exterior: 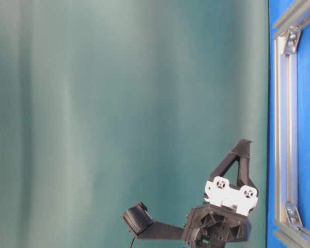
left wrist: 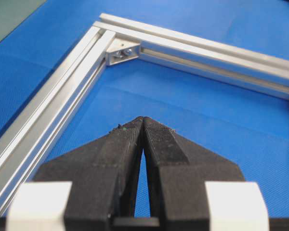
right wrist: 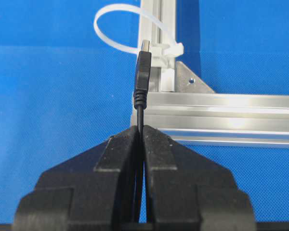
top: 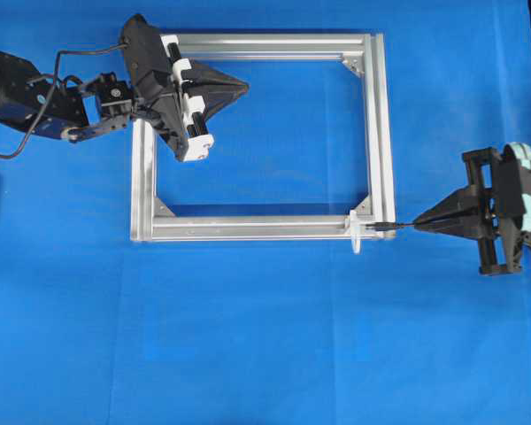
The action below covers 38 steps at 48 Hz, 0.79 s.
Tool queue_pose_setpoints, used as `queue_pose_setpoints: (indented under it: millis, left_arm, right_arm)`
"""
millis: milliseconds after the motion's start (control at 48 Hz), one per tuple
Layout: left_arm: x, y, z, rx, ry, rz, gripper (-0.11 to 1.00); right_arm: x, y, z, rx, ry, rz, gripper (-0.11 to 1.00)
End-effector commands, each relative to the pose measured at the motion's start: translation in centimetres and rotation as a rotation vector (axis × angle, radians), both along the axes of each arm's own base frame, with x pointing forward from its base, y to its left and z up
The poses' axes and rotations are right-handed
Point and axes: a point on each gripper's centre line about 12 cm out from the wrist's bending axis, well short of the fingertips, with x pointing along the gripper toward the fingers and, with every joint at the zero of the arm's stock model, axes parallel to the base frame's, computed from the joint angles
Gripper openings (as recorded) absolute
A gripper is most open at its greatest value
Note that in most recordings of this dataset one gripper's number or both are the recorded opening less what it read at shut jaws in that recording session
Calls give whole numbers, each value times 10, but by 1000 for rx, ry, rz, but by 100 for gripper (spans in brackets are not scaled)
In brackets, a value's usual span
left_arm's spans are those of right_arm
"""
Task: Insert the wire through the string loop located on the right side.
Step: 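Push the USB plug through the white zip-tie loop with the right gripper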
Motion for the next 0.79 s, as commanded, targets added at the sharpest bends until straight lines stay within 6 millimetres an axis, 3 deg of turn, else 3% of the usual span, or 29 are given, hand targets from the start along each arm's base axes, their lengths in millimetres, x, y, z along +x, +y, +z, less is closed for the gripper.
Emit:
queue_pose_setpoints:
  millis: [0,521,771]
  left_arm:
    - [6,0,19,19,-60,-5,0]
    - [6,-1,20,22,-62,-8,0]
    - [6,0,22,24,-73,-7,0]
  right_arm:
    - [11,1,7,-1,-38,-6,-4]
    - [60,7,0,-29,-46,-17,-4]
    - [67,8,1,-29,-52,-18,-4]
